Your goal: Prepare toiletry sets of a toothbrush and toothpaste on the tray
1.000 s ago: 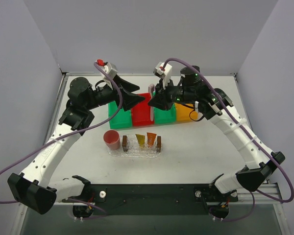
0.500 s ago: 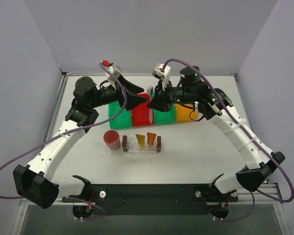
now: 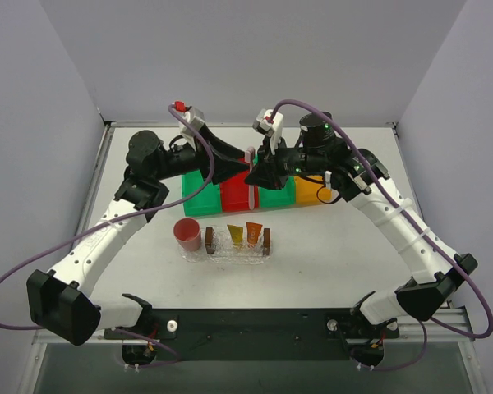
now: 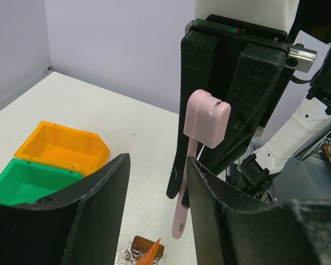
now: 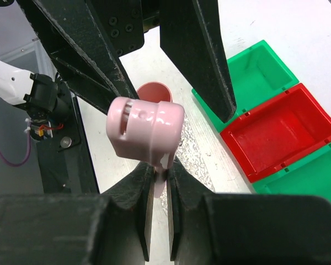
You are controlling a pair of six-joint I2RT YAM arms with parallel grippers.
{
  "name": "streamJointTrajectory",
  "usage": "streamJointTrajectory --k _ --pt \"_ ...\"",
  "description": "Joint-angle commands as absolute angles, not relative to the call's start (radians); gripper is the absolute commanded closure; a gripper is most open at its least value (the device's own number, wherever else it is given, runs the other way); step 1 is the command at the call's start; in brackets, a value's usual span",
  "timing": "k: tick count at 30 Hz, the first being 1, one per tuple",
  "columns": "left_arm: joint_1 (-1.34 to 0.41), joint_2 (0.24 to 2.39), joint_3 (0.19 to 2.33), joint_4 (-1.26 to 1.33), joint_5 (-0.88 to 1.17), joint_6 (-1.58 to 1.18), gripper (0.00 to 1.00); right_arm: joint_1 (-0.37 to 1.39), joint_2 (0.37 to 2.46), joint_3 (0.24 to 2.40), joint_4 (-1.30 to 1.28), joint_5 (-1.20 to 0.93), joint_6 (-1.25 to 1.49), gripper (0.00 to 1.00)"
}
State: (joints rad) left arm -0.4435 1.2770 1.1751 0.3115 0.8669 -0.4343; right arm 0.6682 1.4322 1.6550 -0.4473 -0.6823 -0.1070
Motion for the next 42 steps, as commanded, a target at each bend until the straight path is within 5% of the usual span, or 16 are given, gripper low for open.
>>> streamJointTrajectory --k 1,32,42 --pt "-0.442 1.279 1.169 0.413 0.907 -0.477 0.46 0.678 1.440 1.655 -0.436 -0.713 -0.126 1.00" --pt "-0.462 1.289 1.132 0.495 0.966 -0.526 0.65 0.689 1.470 1.683 -0.457 -0.719 -0.132 1.00" --pt "-0.482 1.304 1.104 0.545 0.980 -0.549 0.80 0.687 1.471 1.689 -0.459 -0.749 -0.123 1.00"
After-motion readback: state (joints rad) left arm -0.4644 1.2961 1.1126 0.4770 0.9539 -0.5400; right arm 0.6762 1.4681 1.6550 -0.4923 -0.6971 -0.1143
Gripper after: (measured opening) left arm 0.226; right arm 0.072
